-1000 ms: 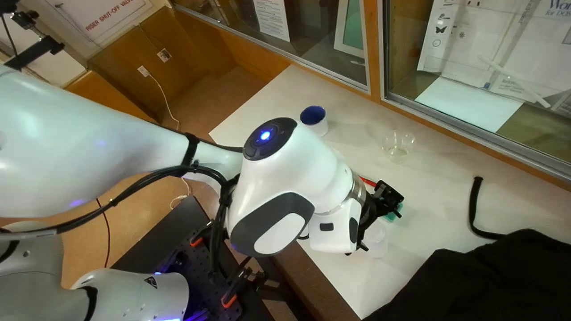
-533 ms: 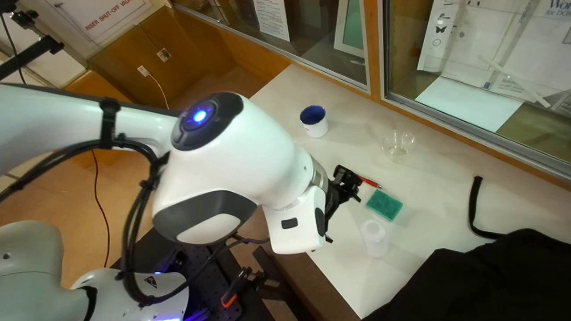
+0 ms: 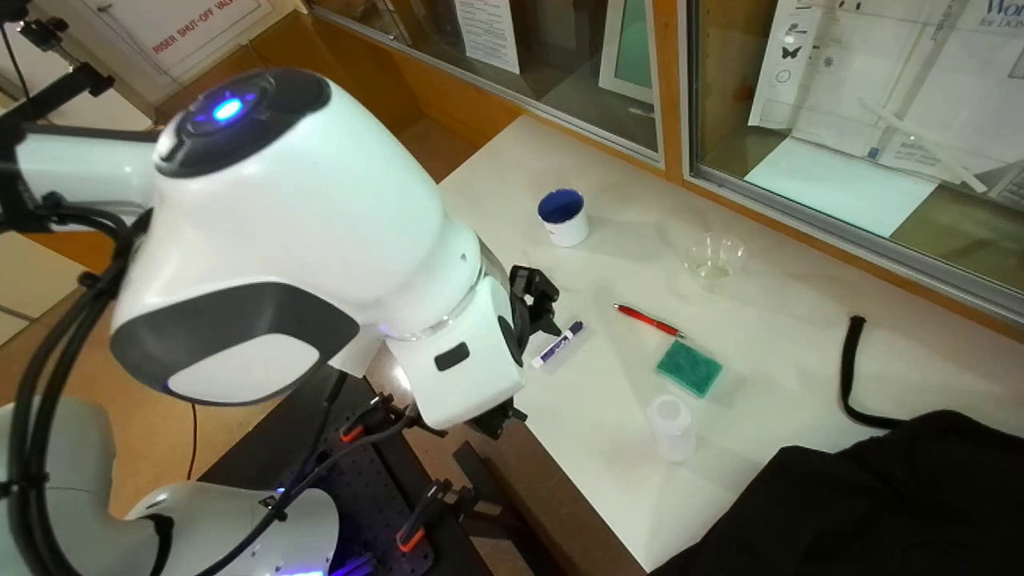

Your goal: Move the white bottle to the right

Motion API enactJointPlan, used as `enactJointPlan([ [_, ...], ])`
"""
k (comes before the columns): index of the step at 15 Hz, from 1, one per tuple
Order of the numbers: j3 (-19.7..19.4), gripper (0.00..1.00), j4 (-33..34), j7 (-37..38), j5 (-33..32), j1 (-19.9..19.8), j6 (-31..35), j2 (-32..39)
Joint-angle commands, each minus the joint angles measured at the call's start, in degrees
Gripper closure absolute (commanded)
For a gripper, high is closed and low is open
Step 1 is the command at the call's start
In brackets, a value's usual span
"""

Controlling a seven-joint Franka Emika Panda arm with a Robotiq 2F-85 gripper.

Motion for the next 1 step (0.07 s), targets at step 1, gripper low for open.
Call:
enactJointPlan([
  [1,3.07,0.00,-0.84,-3.02,-1.73,-1.00,-4.38,-2.98],
])
